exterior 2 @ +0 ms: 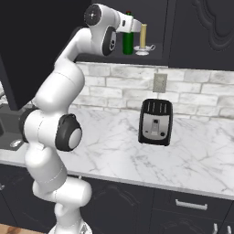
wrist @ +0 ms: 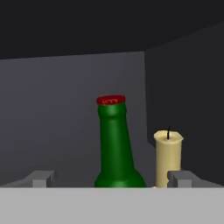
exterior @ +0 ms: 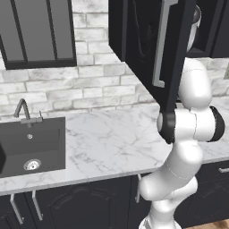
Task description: Get the candle and the beer from the cabinet and move them to the dining counter.
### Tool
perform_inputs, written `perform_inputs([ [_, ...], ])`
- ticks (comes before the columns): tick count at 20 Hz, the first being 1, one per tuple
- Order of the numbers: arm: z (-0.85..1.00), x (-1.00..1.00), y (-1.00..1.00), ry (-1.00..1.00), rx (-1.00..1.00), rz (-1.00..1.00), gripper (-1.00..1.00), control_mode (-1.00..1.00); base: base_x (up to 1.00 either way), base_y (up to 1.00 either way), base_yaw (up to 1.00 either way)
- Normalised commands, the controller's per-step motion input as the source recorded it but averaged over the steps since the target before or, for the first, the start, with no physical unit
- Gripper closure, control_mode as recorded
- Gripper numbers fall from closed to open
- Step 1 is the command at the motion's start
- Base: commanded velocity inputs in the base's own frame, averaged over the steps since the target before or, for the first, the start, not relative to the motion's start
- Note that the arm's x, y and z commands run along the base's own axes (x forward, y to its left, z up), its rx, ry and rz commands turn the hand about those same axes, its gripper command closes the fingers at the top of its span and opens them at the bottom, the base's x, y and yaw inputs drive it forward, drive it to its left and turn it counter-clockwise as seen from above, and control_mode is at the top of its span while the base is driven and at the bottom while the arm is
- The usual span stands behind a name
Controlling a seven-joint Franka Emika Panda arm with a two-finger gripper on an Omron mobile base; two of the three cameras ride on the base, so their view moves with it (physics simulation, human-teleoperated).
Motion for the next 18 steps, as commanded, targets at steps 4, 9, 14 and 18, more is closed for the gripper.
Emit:
perform_inputs([
  [4,0.00,0.11,0.00,-0.02,0.00,0.00,-1.00,-1.00,0.00,0.00,0.00],
  [9,0.00,0.13,0.00,-0.05,0.00,0.00,-1.00,-1.00,0.00,0.00,0.00],
  [14,0.00,0.15,0.00,-0.03,0.00,0.00,-1.00,-1.00,0.00,0.00,0.00],
  [18,0.00,0.20,0.00,0.00,0.00,0.00,-1.00,-1.00,0.00,0.00,0.00],
])
